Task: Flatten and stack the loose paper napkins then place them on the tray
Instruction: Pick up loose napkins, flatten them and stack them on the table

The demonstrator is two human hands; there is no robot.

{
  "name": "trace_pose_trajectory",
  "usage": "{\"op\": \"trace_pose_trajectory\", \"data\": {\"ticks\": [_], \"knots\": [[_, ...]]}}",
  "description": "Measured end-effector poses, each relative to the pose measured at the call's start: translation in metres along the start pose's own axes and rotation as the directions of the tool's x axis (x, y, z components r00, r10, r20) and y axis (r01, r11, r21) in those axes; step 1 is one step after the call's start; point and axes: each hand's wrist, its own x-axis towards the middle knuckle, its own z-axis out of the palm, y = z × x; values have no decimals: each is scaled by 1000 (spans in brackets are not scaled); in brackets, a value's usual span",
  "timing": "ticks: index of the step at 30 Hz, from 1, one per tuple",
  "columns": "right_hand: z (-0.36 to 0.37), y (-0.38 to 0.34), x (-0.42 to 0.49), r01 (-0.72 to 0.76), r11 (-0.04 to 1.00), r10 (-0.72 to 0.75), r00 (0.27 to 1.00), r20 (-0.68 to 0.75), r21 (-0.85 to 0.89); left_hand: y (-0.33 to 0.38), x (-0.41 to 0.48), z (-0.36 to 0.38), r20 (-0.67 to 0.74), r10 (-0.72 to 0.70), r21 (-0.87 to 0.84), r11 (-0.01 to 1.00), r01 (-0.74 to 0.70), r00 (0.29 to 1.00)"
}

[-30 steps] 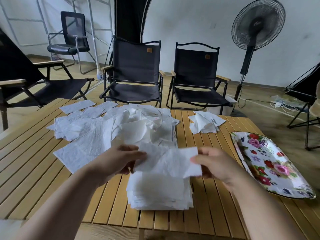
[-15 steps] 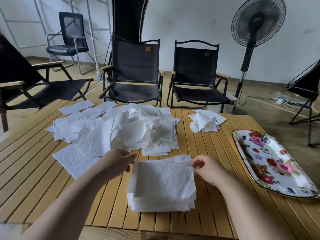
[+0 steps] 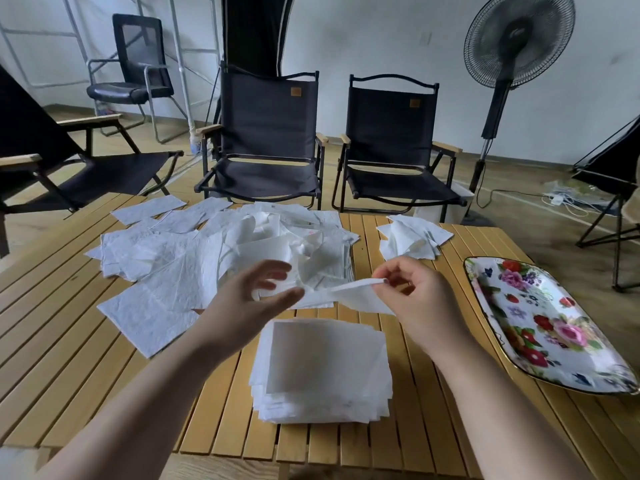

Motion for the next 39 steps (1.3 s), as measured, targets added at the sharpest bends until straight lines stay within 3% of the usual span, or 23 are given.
{"op": "trace_pose_trajectory", "data": {"ticks": [3, 6, 10, 14, 18, 21, 24, 28, 31, 39], "knots": [[-5, -27, -16, 66, 981, -76, 996, 49, 180, 6, -7, 5, 91, 76, -177, 982, -59, 993], [-9, -41, -25, 59, 931, -96, 992, 85, 361, 14, -14, 11, 154, 113, -249, 966, -72, 981], [-9, -38, -23, -104, 892, 54, 991, 125, 440, 27, -19, 9, 203, 100, -389, 921, -14, 974], [-7, -15, -15, -332, 914, 254, 917, 308, 233, 22, -19, 6, 303, -36, -176, 980, 92, 952], [-2, -1, -15, -395, 916, 378, 785, 491, -74, 18, -20, 7, 366, -231, 101, 973, 208, 901], [4, 4, -15, -364, 912, 409, 768, 493, -190, 9, -17, 10, 310, -261, 189, 959, 210, 914], [8, 6, -13, -337, 918, 395, 812, 430, -208, -2, -15, 12, 273, -289, 220, 947, 234, 918], [10, 21, -3, -354, 933, 359, 915, 183, -60, -24, 0, 13, 14, -278, 136, 952, 274, 960], [18, 46, 4, -347, 937, 349, 934, 72, -31, -39, 16, 13, -102, -220, 131, 964, 232, 970], [61, 89, 43, -291, 955, 296, 944, 144, -56, -65, 46, 21, -167, -86, 231, 965, 124, 982]]}}
